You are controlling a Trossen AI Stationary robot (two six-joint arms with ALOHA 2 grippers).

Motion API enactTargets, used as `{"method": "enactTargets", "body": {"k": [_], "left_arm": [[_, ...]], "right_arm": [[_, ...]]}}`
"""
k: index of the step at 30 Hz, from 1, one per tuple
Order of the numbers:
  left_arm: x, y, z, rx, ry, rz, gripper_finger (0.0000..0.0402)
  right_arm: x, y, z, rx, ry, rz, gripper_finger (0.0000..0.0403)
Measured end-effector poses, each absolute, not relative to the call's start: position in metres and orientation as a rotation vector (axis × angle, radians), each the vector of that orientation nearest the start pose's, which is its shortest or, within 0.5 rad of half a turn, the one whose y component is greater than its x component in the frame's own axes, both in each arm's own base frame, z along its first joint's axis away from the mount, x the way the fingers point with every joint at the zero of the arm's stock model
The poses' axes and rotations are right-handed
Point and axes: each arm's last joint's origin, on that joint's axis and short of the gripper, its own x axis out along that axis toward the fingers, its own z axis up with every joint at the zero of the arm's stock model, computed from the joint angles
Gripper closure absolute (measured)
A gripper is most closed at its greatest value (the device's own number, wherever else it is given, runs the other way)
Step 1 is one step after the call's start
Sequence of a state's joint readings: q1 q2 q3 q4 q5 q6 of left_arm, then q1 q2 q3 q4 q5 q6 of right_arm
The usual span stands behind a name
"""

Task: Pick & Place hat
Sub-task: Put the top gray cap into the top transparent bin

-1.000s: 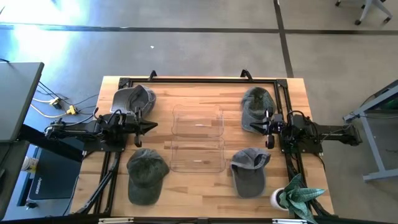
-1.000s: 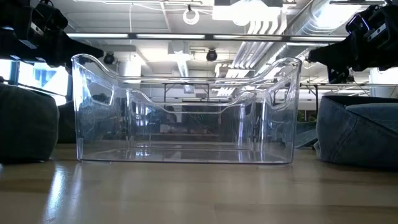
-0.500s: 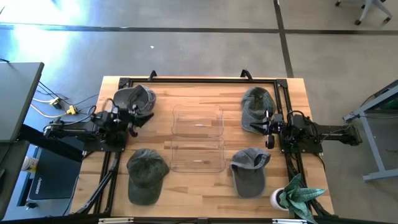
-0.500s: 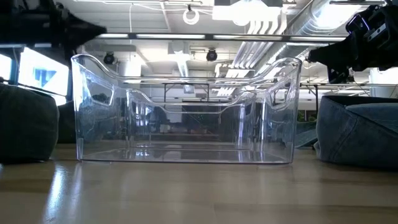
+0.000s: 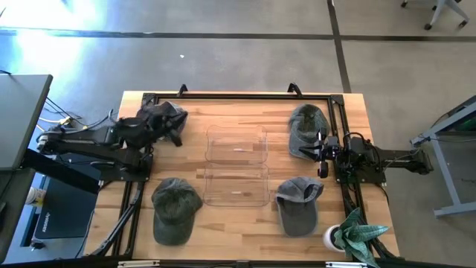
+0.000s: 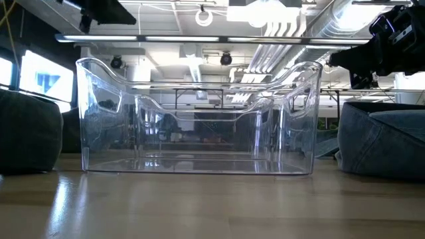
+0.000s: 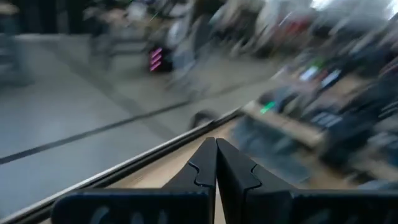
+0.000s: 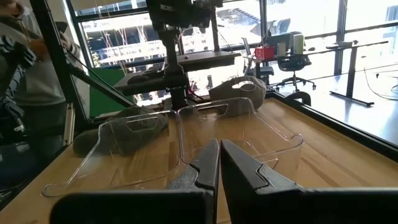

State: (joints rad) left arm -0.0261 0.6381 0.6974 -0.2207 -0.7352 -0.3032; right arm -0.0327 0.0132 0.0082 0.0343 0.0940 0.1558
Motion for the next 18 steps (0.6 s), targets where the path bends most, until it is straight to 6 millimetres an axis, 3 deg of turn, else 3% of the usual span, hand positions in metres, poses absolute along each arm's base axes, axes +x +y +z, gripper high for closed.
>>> {"method": "enactTargets", "body": {"k": [5,9,13,18], "left_arm": [[0.148,0.018,0.349,-0.255,0.359,0.901,0.0401],[0.157,0.028,0.359,-0.416,0.612,1.013,0.04],[0.172,0.043,0.348,-0.597,0.89,1.097,0.0373],[0.183,0.063,0.316,-0.72,1.237,1.149,0.0292]], "right_arm": [[0.098,-0.006,0.169,0.157,-0.039,-0.124,0.0391],[0.098,-0.006,0.169,0.157,-0.039,-0.124,0.0391],[0.098,-0.006,0.169,0.157,-0.039,-0.124,0.0391],[0.098,-0.006,0.169,0.157,-0.041,-0.125,0.0391]]}}
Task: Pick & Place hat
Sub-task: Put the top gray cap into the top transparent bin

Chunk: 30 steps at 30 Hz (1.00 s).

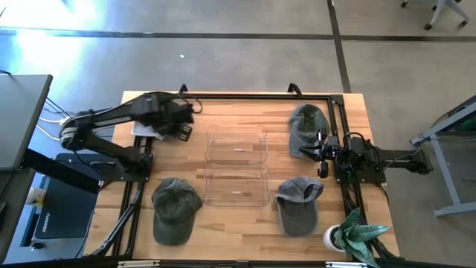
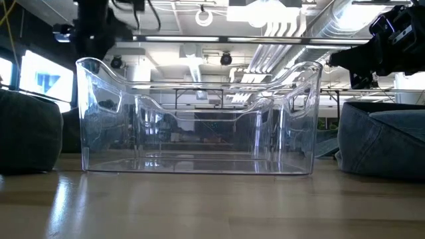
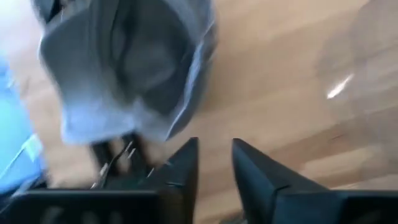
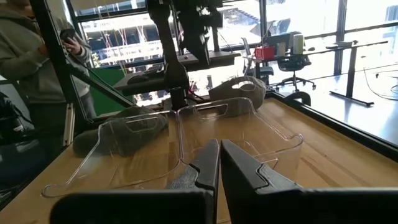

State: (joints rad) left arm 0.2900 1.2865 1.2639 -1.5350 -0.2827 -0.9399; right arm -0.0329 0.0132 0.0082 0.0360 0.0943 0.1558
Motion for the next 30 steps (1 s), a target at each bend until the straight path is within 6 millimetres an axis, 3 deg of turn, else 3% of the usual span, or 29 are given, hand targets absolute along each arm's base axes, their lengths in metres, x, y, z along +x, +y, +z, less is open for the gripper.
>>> {"method": "enactTargets", "body": {"k": [8,13,23,30], "left_arm": [[0.183,0.089,0.268,-0.706,1.544,1.181,0.0141],[0.185,0.103,0.242,-0.638,1.541,1.186,0.0108],[0.179,0.121,0.201,-0.658,1.484,1.068,0.0175],[0.178,0.117,0.186,-0.663,1.527,0.831,0.0286]], "right_arm": [[0.098,-0.006,0.169,0.157,-0.043,-0.125,0.0391],[0.098,-0.006,0.169,0.157,-0.044,-0.125,0.0391],[0.098,-0.006,0.169,0.157,-0.046,-0.125,0.0391],[0.098,-0.006,0.169,0.157,-0.046,-0.125,0.0391]]}}
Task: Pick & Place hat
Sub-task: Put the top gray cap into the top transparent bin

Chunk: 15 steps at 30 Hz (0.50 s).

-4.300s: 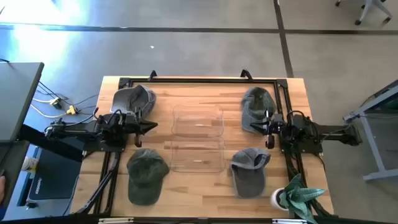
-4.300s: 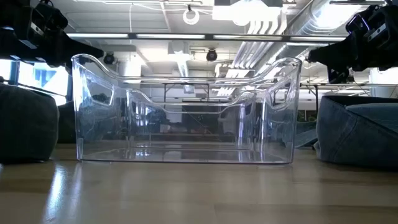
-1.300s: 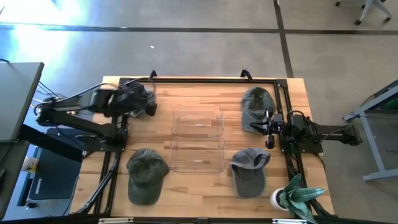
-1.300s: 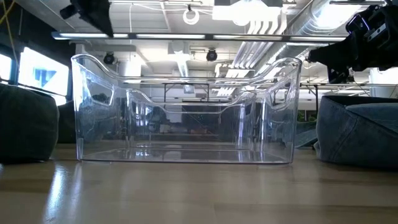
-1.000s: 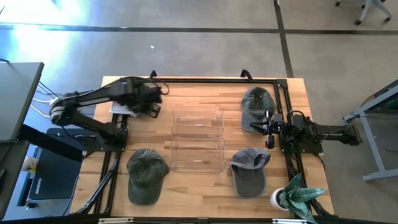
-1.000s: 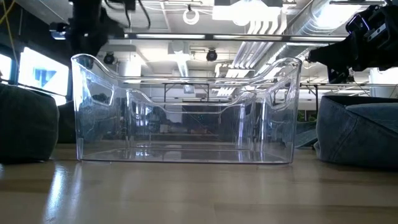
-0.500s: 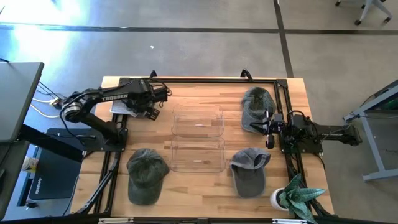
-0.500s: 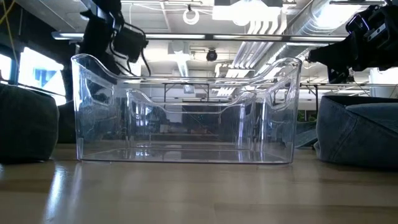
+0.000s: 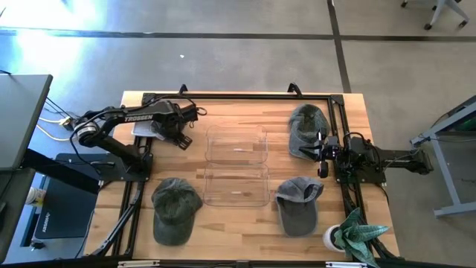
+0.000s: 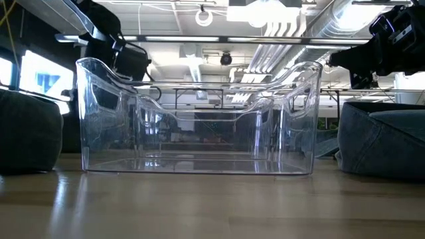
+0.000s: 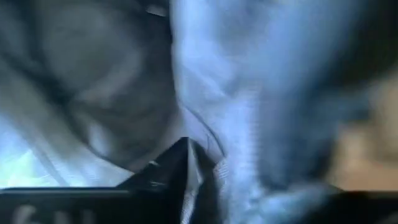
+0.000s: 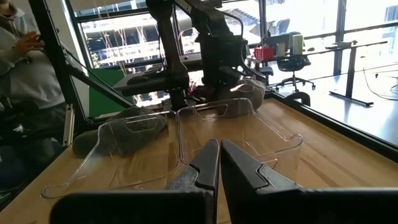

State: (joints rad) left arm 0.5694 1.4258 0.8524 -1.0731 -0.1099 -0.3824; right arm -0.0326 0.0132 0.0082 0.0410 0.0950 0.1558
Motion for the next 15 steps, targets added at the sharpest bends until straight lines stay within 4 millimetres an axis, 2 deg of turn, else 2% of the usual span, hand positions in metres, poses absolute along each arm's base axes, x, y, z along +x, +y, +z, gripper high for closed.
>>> {"method": "enactTargets", "body": {"k": [5,9,15], "left_arm": [[0.187,0.118,0.192,-0.69,1.472,0.633,0.0387],[0.194,0.118,0.215,-0.67,1.393,0.49,0.0386],[0.21,0.118,0.267,-0.581,1.3,0.287,0.0396]], "right_arm": [[0.098,-0.006,0.169,0.157,-0.046,-0.124,0.0391],[0.098,-0.006,0.169,0.157,-0.046,-0.124,0.0391],[0.098,-0.006,0.169,0.157,-0.046,-0.124,0.0391]]}}
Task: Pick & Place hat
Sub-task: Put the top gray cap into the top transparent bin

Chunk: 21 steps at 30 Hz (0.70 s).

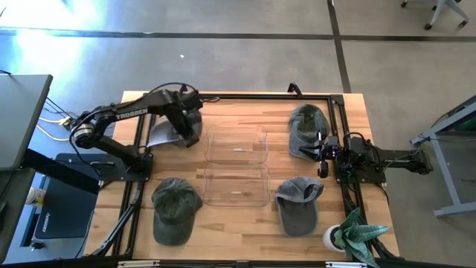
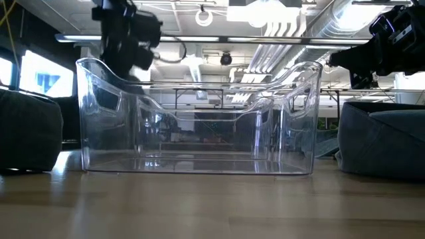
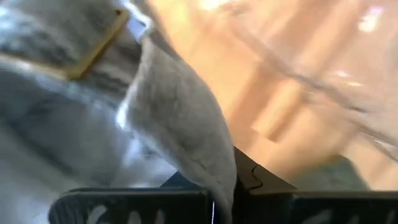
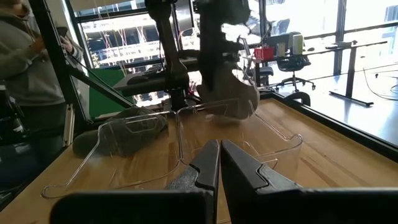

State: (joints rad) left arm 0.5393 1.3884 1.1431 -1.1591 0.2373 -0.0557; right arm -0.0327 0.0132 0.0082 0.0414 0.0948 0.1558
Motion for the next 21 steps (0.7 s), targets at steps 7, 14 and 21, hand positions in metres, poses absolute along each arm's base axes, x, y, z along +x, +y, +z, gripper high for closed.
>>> {"method": "enactTargets", "body": {"k": [7,14,21], "left_arm": [[0.216,0.119,0.335,-0.473,1.136,0.138,0.0399],[0.213,0.116,0.395,-0.409,0.958,0.101,0.04],[0.204,0.107,0.451,-0.394,0.744,0.042,0.0401]], "right_arm": [[0.098,-0.006,0.169,0.157,-0.046,-0.125,0.0391],[0.098,-0.006,0.169,0.157,-0.047,-0.124,0.0391],[0.097,-0.004,0.179,0.398,-0.143,-0.031,0.0391]]}}
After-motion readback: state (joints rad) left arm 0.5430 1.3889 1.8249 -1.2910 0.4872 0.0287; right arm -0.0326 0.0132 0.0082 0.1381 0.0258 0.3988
